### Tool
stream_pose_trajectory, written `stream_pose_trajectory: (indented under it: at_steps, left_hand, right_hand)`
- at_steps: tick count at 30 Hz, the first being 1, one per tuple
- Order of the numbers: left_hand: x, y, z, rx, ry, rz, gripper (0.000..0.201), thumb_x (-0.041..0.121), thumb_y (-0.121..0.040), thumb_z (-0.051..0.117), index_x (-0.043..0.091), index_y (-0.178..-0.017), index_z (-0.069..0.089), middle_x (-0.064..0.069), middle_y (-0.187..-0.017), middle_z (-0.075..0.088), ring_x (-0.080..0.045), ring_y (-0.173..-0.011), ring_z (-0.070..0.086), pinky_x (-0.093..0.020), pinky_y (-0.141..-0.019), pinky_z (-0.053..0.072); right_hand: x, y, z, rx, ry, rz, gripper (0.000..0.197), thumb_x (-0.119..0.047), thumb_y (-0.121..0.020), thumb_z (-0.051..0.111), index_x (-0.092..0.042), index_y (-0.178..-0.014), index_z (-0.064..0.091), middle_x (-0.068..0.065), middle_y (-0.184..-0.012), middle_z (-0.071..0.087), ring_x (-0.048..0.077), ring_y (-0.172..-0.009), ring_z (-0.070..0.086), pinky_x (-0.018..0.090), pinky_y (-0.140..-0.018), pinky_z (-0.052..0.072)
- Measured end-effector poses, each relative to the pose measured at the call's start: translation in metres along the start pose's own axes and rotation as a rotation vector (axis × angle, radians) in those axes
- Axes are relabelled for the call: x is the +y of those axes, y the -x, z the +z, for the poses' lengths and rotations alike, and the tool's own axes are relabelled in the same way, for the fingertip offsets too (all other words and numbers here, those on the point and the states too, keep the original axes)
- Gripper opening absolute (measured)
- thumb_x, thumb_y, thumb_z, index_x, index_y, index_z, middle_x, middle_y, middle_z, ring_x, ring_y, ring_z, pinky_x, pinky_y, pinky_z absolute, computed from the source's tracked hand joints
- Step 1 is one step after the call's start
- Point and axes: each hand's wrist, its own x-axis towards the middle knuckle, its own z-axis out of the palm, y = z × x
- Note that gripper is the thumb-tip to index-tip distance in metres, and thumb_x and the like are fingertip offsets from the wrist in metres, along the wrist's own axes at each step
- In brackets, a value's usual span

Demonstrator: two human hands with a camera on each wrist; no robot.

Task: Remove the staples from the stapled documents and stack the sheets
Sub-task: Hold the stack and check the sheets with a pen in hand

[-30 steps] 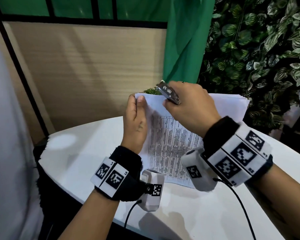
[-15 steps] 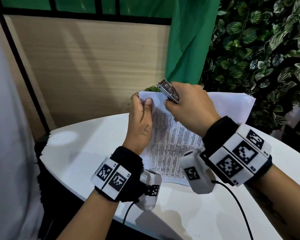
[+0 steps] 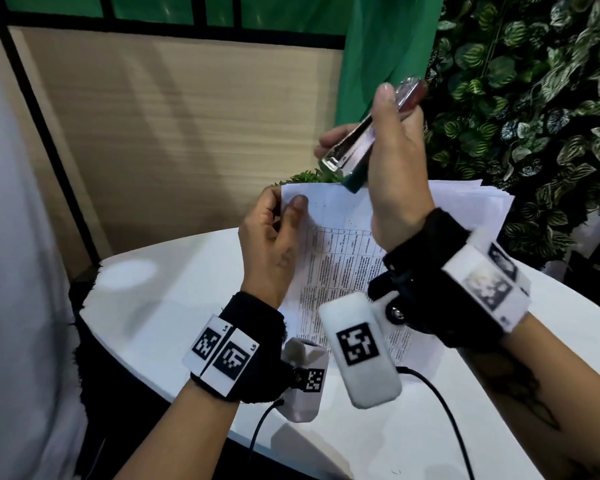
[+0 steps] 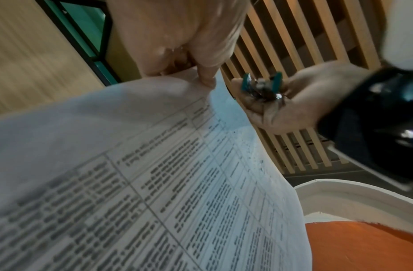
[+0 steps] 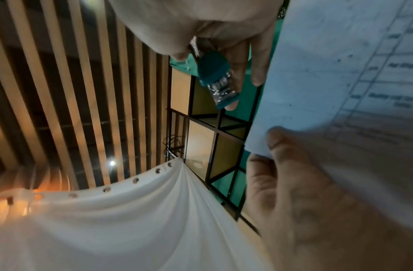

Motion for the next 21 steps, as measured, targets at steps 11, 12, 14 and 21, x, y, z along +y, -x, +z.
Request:
stream_pose_trajectory:
  at_steps: [11, 12, 14, 21]
  left_hand:
    - [-0.001, 0.009, 0.011, 0.095, -0.040, 0.047, 0.025, 0.028, -0.093, 0.049, 0.005, -0.089, 0.056, -0.015, -0.085, 0.059, -0.021, -0.077, 0.051, -0.036, -0.068, 0.044]
    - [0.000, 0.009, 0.011, 0.098, -0.032, 0.045, 0.026, 0.031, -0.093, 0.049, 0.007, -0.087, 0.056, -0.012, -0.082, 0.058, -0.016, -0.074, 0.050, -0.034, -0.066, 0.044]
    - [0.002, 0.009, 0.012, 0.117, -0.034, 0.047, 0.022, 0.039, -0.090, 0.047, 0.019, -0.082, 0.053, -0.006, -0.078, 0.055, -0.010, -0.071, 0.046, -0.031, -0.062, 0.042]
    - [-0.001, 0.010, 0.006, 0.102, -0.004, 0.072, 0.012, 0.035, -0.089, 0.049, 0.025, -0.084, 0.050, 0.004, -0.077, 0.055, -0.011, -0.070, 0.047, -0.035, -0.065, 0.043]
  right_hand:
    - [0.033, 0.001, 0.008, 0.080, 0.823, -0.361, 0.030, -0.040, -0.099, 0.032, -0.011, -0.106, 0.040, -0.011, -0.063, 0.046, 0.022, -0.063, 0.051, 0.033, -0.062, 0.035]
    - [0.033, 0.002, 0.008, 0.076, 0.863, -0.373, 0.033, -0.040, -0.099, 0.032, -0.010, -0.109, 0.041, -0.009, -0.064, 0.047, 0.024, -0.063, 0.051, 0.033, -0.061, 0.033]
    - [0.031, 0.003, 0.010, 0.070, 0.951, -0.402, 0.037, -0.040, -0.099, 0.032, -0.008, -0.115, 0.041, -0.003, -0.069, 0.051, 0.026, -0.061, 0.047, 0.032, -0.060, 0.028]
    - [0.039, 0.003, 0.011, 0.057, 1.141, -0.477, 0.041, -0.040, -0.098, 0.030, -0.006, -0.116, 0.042, -0.002, -0.067, 0.047, 0.025, -0.057, 0.043, 0.031, -0.058, 0.026]
